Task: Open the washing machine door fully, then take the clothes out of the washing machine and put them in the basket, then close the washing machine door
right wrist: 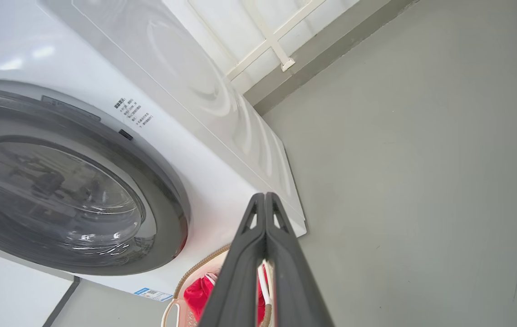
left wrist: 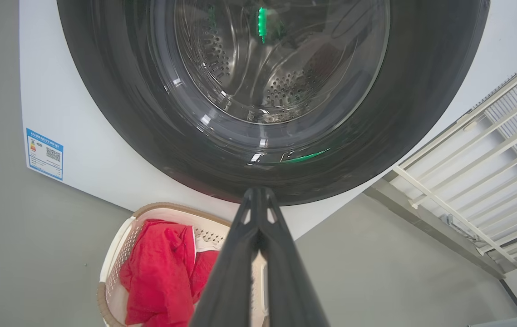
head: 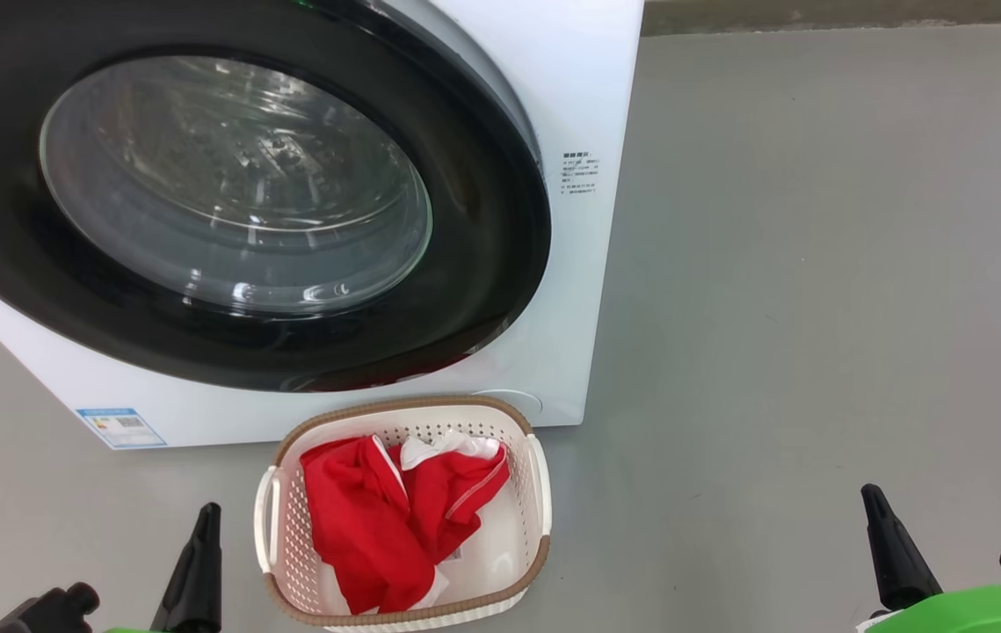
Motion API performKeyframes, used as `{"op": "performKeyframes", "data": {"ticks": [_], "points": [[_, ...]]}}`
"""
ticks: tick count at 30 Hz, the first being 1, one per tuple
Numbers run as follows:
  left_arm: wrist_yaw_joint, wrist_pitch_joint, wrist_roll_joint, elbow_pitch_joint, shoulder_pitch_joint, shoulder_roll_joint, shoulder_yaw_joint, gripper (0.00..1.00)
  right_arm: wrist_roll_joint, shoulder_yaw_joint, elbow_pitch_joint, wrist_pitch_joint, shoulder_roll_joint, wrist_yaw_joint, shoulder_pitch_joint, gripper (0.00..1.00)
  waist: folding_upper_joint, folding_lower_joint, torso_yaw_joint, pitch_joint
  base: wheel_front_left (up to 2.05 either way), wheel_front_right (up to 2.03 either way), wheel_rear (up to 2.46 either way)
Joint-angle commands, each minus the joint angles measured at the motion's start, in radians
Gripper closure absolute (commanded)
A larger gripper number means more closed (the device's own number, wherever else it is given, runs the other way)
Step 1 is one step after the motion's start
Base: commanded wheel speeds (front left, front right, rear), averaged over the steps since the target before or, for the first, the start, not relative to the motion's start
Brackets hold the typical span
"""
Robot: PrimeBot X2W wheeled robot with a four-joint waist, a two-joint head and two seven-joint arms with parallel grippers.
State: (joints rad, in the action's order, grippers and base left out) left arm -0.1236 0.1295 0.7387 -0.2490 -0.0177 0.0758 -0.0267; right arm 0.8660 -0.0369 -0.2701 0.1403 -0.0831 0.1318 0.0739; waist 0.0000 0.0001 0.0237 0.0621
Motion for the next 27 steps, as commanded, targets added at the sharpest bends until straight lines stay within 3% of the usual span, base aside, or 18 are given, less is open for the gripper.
{"op": "performKeyframes", "data": {"ticks": [1,27], "points": [[-0.003,-0.008,0.034,0.019,-0.031,0.006,-0.02,1.0,0.027,-0.003,0.022,-0.008,-0.007,0.0,-0.048,1.0,0.0,-0.0001,-0.001,-0.001,0.0,0.0,0.0],[-0.004,-0.082,0.308,0.014,-0.05,-0.002,-0.039,1.0,0.265,-0.021,0.024,-0.083,0.002,-0.001,-0.091,1.0,0.0,-0.0001,-0.008,-0.02,0.0,0.0,0.0]]}}
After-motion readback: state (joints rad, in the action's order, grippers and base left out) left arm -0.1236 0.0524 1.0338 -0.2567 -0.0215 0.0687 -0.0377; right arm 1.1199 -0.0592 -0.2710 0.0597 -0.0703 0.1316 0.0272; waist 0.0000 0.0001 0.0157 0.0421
